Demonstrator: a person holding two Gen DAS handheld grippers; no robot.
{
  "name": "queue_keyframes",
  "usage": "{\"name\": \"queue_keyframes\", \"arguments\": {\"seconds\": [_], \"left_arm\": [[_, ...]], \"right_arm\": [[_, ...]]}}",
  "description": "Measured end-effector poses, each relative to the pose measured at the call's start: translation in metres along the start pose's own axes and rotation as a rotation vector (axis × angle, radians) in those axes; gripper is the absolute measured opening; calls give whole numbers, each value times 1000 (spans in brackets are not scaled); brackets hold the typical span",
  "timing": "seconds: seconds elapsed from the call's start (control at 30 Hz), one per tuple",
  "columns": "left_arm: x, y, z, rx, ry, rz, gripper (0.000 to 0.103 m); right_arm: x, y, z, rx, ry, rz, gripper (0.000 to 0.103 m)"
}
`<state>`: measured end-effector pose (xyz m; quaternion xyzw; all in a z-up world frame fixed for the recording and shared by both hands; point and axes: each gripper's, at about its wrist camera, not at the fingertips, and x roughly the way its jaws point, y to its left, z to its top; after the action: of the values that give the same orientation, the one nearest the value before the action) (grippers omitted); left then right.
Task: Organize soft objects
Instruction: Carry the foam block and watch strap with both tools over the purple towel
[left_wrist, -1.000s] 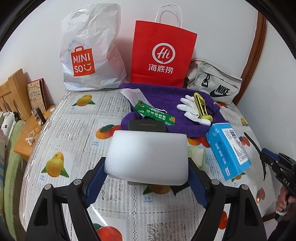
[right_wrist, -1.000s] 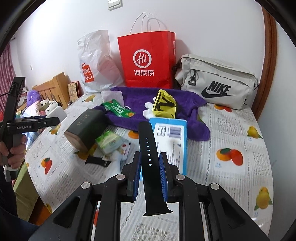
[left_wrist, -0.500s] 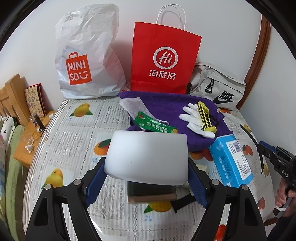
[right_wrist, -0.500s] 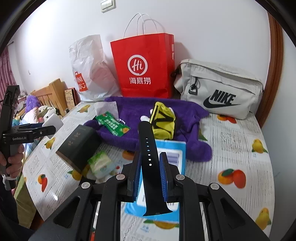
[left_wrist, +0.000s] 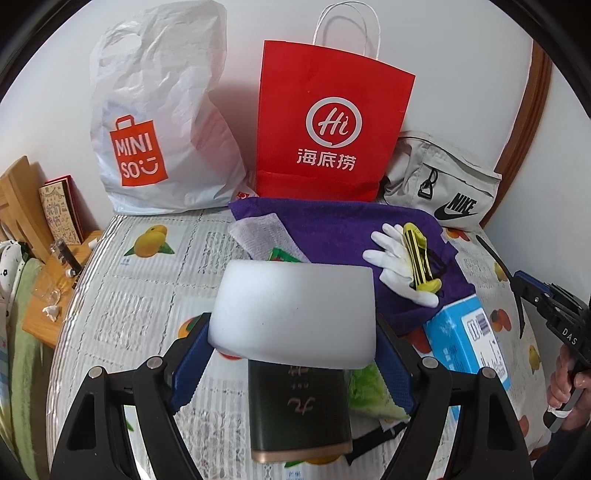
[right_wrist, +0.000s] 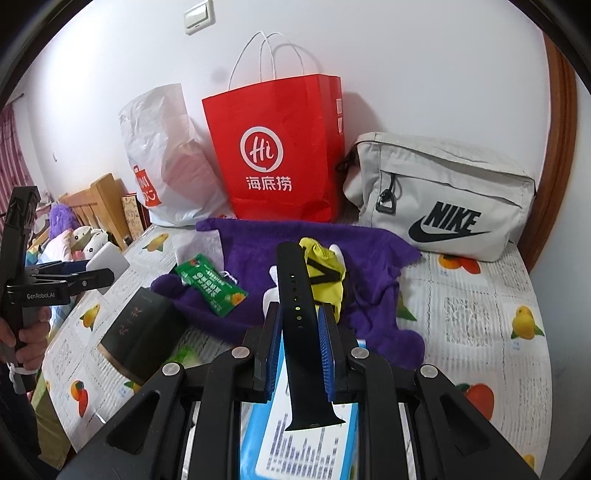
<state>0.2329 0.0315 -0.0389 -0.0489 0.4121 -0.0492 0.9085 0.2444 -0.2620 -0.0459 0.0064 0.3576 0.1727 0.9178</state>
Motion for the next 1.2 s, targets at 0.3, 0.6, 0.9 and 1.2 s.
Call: {"name": "queue_keyframes", "arguments": {"seconds": [0.3, 0.6, 0.9, 1.2], "left_arm": [[34, -1, 18, -16, 29, -17, 81], [74, -7, 37, -22, 64, -37, 81], [103, -10, 49, -34, 108, -43, 81], [123, -14, 54, -32, 140, -41, 81]], "right_arm": [[37, -12, 19, 7, 20, -1, 20], [73, -26, 31, 12, 44, -4, 20], [105, -41, 40, 18, 78, -38, 20], [125, -45, 40, 22, 104, -32, 20]]}}
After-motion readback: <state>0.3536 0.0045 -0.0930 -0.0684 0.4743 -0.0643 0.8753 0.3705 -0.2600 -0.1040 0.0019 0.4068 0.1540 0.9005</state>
